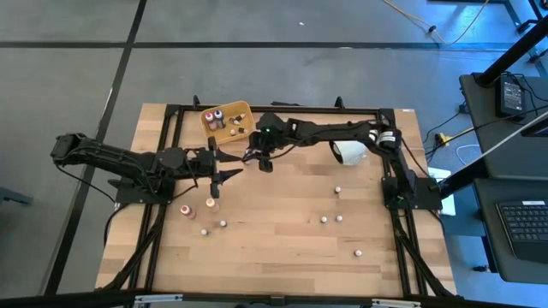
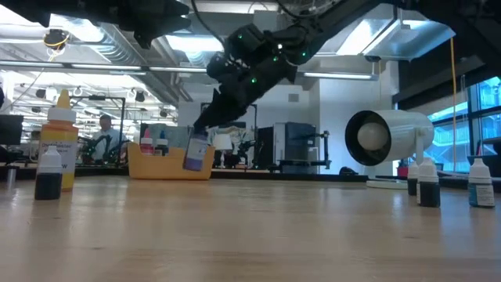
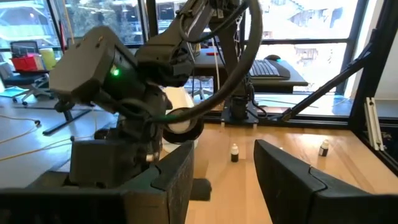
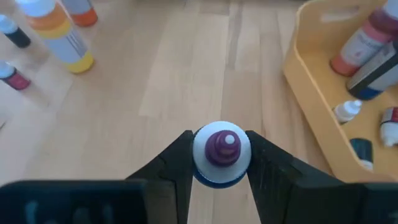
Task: Pick & Place food coloring
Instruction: Put the large purple food coloring bottle into the yellow bin
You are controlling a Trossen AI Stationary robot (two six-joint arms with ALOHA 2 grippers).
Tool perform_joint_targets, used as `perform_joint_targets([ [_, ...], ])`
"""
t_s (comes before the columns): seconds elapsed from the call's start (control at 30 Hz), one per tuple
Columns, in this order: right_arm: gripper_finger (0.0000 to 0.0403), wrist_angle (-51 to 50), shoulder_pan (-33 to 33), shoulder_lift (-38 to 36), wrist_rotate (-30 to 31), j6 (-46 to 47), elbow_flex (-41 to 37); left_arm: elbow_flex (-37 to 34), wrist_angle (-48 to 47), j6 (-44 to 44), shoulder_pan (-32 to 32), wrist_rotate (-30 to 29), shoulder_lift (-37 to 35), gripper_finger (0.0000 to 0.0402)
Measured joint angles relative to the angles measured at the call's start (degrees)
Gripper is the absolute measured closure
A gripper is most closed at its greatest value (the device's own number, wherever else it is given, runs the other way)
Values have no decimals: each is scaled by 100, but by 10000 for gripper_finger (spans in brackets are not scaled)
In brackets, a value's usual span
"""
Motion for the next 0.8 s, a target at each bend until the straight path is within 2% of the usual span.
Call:
perform_joint_targets([
  [0.37, 235, -96, -27, 124, 2, -9, 0, 0, 0, 0, 0, 4, 0, 239],
  [0.8, 231, -156, -43, -17, 33, -2, -4, 0, -25, 0, 2, 4, 0, 240],
])
